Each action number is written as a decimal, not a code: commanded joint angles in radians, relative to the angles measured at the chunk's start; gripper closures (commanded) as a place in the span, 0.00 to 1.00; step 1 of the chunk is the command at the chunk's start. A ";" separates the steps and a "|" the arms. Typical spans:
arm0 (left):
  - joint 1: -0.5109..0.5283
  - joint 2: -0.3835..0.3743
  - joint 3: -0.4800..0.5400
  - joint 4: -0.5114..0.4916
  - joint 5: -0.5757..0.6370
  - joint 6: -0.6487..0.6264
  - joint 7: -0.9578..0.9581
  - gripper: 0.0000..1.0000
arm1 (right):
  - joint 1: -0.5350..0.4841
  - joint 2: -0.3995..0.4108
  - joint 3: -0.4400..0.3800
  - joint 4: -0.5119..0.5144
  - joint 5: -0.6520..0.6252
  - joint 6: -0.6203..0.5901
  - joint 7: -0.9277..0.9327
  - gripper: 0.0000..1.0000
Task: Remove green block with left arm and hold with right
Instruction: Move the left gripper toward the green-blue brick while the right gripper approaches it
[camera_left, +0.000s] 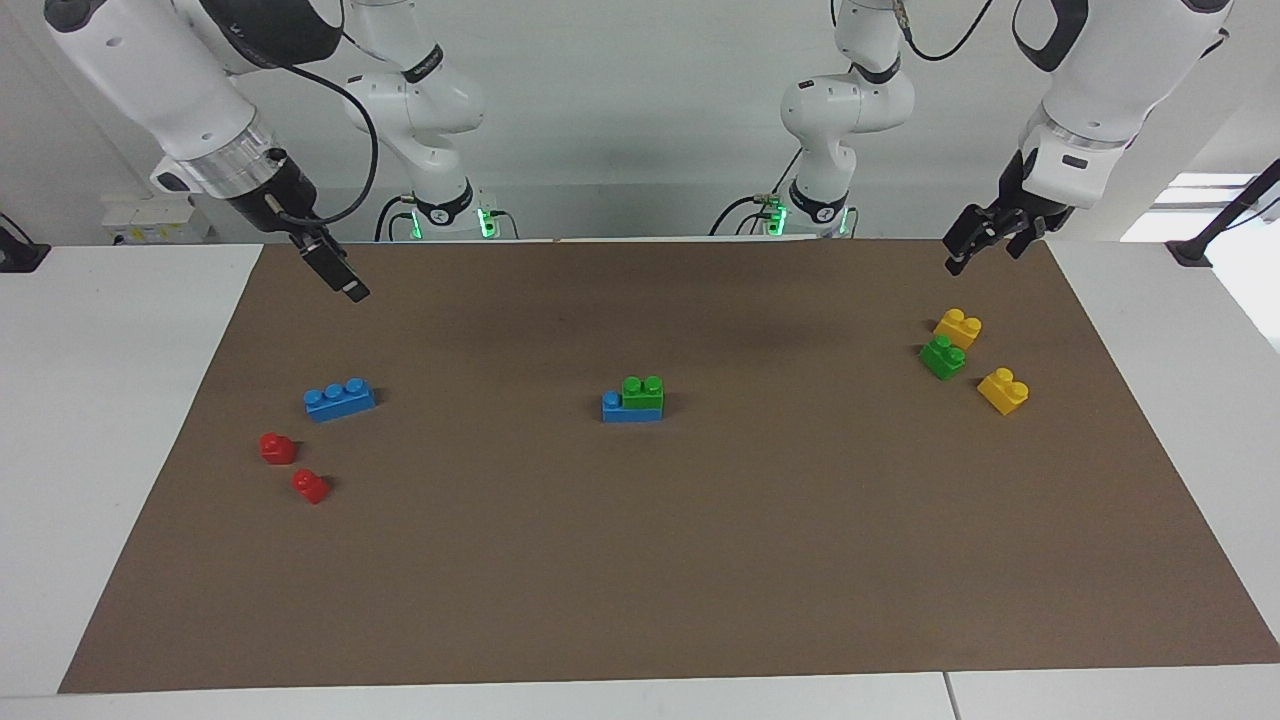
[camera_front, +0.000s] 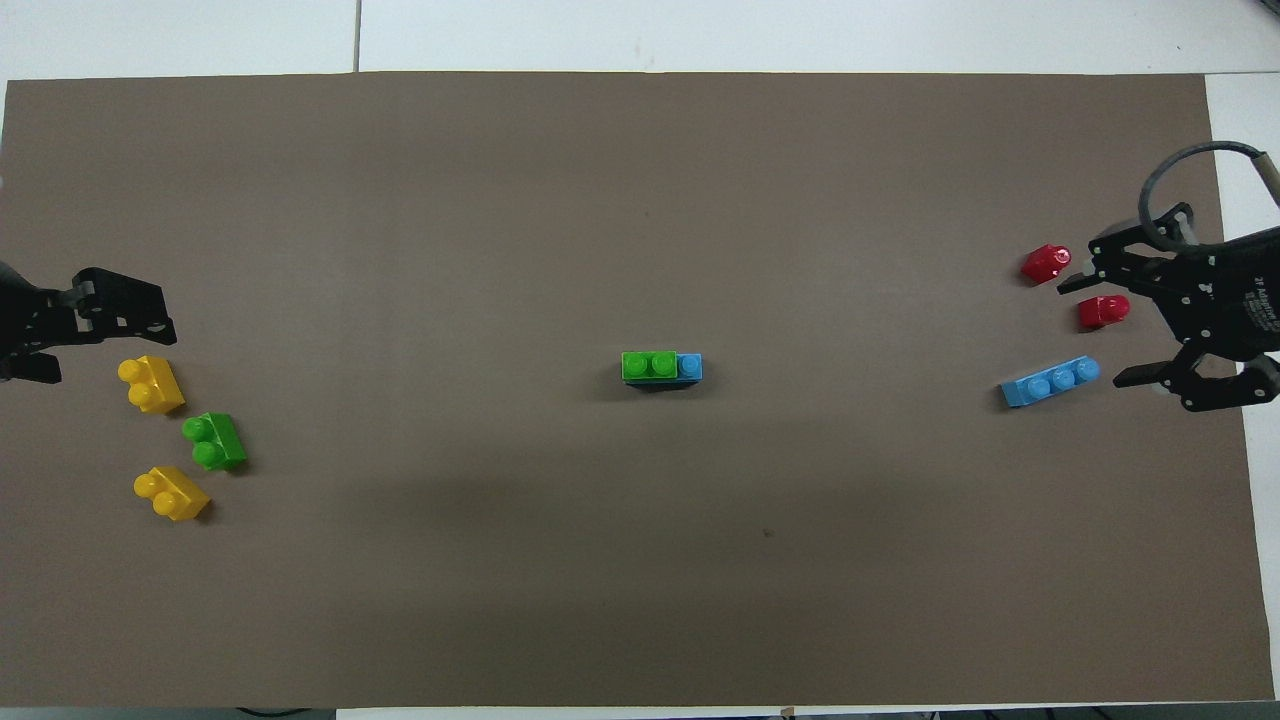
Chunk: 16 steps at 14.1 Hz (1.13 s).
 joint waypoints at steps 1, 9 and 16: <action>-0.080 -0.049 0.007 -0.064 -0.011 -0.023 -0.185 0.00 | -0.002 0.030 0.003 -0.029 0.114 0.028 0.103 0.07; -0.311 -0.094 0.004 -0.169 -0.017 0.096 -1.018 0.00 | 0.089 0.159 0.003 -0.096 0.343 0.147 0.241 0.08; -0.429 -0.075 0.004 -0.212 -0.076 0.259 -1.490 0.00 | 0.195 0.205 0.003 -0.230 0.478 0.379 0.255 0.08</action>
